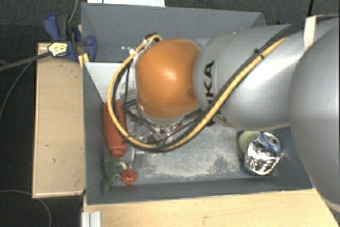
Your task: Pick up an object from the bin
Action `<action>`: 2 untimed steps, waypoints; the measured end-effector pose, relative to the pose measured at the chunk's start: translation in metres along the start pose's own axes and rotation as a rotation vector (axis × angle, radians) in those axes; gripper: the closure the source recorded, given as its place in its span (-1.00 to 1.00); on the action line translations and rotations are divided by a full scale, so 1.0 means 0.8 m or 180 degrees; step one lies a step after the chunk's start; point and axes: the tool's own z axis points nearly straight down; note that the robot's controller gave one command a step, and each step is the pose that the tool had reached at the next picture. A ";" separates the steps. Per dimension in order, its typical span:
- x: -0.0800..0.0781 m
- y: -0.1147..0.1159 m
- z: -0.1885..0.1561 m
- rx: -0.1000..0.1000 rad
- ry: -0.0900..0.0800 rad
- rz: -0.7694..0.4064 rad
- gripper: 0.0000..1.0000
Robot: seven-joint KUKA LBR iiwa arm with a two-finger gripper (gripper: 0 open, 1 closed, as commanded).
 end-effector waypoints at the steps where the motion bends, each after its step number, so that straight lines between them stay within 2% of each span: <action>1: -0.004 0.003 -0.050 0.0011 0.0028 0.0018 -1.00; 2: -0.043 -0.011 -0.093 -0.0007 -0.0007 0.0078 -1.00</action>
Offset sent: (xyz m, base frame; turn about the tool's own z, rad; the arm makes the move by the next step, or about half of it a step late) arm 0.0435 -0.0154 0.0813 0.0335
